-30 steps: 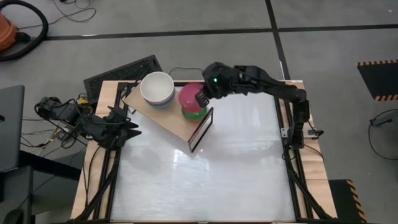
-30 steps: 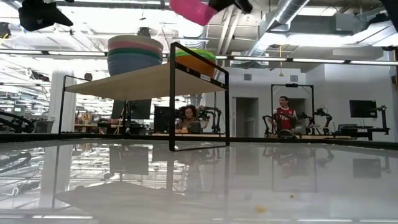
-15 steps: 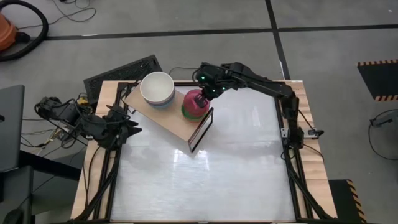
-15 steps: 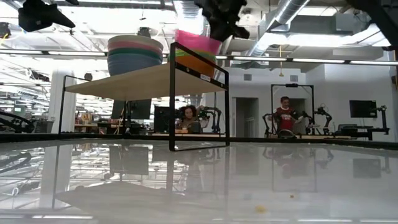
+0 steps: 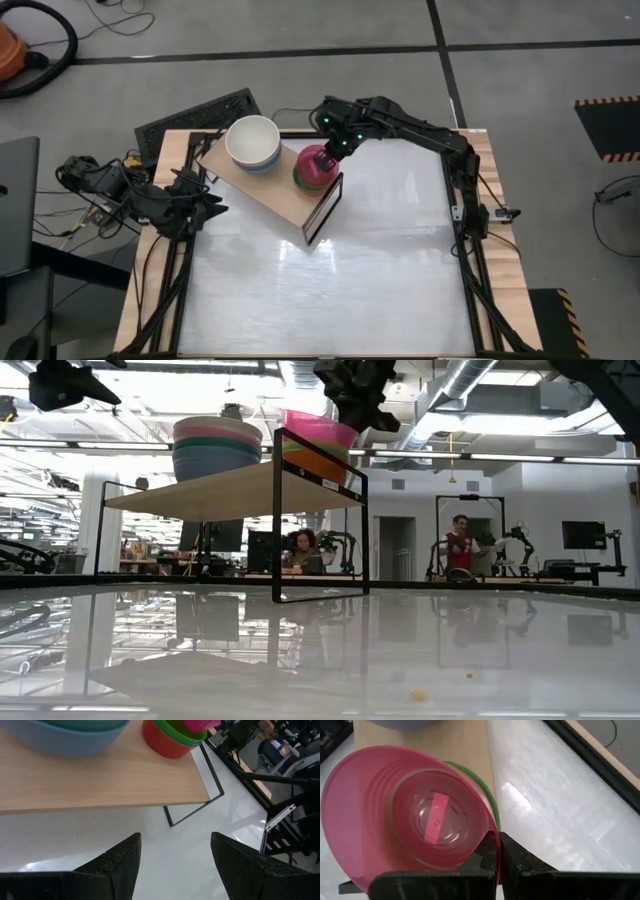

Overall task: Place and stack bowls onto a shelf
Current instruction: Stack the pink transparent bowl on top of the green transparent bowl on the shelf

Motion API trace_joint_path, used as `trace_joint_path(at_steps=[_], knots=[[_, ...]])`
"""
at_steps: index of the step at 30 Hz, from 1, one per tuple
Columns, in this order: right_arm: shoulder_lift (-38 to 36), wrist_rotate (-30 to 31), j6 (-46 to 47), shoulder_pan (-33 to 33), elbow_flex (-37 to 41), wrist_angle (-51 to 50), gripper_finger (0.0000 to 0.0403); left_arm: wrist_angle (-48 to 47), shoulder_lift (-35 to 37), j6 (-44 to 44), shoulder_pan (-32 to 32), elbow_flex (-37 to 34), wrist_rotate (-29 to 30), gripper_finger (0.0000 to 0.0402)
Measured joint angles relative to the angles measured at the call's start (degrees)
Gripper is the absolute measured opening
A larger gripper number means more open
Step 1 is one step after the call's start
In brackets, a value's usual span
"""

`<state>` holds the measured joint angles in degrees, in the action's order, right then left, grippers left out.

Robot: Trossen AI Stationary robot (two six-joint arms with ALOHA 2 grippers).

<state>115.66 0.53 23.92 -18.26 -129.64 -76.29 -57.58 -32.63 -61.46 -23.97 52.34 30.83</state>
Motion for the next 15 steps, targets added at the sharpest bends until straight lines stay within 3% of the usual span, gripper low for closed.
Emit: trace_joint_path(at_steps=[3,10,15], knots=[[0.0,-0.7,0.1,0.0,0.0,0.0,0.0035,0.0,0.0,-0.5,0.0,0.0,0.0,0.0226],[0.0,-0.9,0.2,0.2,0.0,0.0,0.0139,0.0,0.0,-0.5,0.0,0.0,-1.2,0.0226],[-0.4,-1.4,0.2,-0.3,0.0,0.1,0.0176,0.0,0.0,-0.3,0.0,0.0,-1.2,0.0226]])
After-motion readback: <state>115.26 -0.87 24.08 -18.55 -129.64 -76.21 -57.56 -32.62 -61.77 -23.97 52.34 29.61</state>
